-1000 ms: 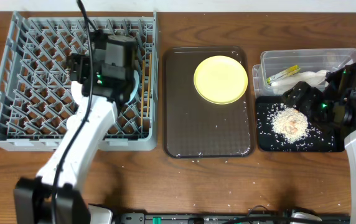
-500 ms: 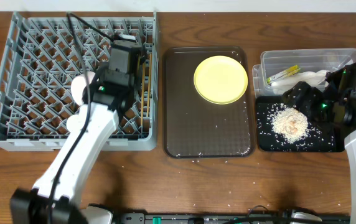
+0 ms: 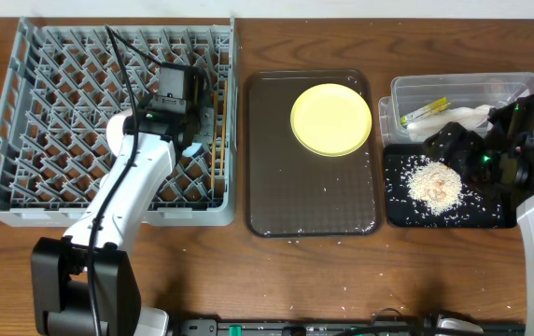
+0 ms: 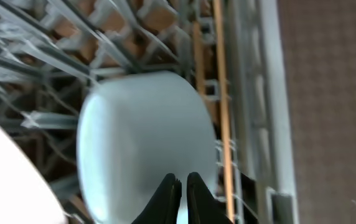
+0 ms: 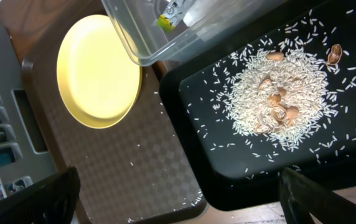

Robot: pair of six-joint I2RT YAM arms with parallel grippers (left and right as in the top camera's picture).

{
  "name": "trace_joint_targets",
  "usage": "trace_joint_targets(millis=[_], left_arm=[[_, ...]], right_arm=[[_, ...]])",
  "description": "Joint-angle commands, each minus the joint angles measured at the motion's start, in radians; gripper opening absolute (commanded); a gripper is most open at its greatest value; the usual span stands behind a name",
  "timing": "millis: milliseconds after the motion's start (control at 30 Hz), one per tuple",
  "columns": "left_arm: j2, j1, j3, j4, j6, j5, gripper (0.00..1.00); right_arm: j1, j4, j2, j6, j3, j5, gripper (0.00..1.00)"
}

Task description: Sort waste into correct bins and load items into the dishwasher

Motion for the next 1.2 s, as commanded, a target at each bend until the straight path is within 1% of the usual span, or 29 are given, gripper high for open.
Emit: trace_joint_targets(millis=[0, 133, 267, 333, 467, 600, 733, 967, 1167], left_arm=[[0.005, 0.000, -0.011, -0.033, -0.008, 0.080, 0.08], [-0.045, 0.001, 0.003, -0.045, -0.027, -0.045, 0.08], [-0.133, 0.001, 0.009, -0.009, -0.026, -0.090, 0.08], [-0.147, 0.004, 0.008, -0.005, -0.026, -0.116, 0.08], [-0.109, 0.037, -0.024, 0.008, -0.027, -0.120, 0.08], [-0.022, 0.084, -0.029, 0.013, -0.028, -0.117, 0.08], [0.030, 0.094, -0.029, 0.013, -0.027, -0.051, 0.08], [0.040, 0.079, -0.028, -0.003, -0.038, 0.154, 0.08], [0.000, 0.070, -0.027, -0.018, -0.064, 0.204, 0.08]], right_arm=[[-0.003, -0.001, 0.001, 0.003, 0.000, -0.006, 0.99], [-0.003, -0.001, 0.001, 0.003, 0.000, -0.006, 0.99], [-0.003, -0.001, 0.001, 0.003, 0.000, -0.006, 0.99], [-0.003, -0.001, 0.001, 0.003, 0.000, -0.006, 0.99], [-0.003, -0.001, 0.001, 0.003, 0.000, -0.006, 0.99], [-0.003, -0.001, 0.001, 0.003, 0.000, -0.006, 0.99], [-0.003, -0.001, 0.001, 0.003, 0.000, -0.006, 0.99], [-0.003, -0.001, 0.001, 0.003, 0.000, -0.006, 0.99], [-0.003, -0.001, 0.001, 0.003, 0.000, -0.006, 0.99]])
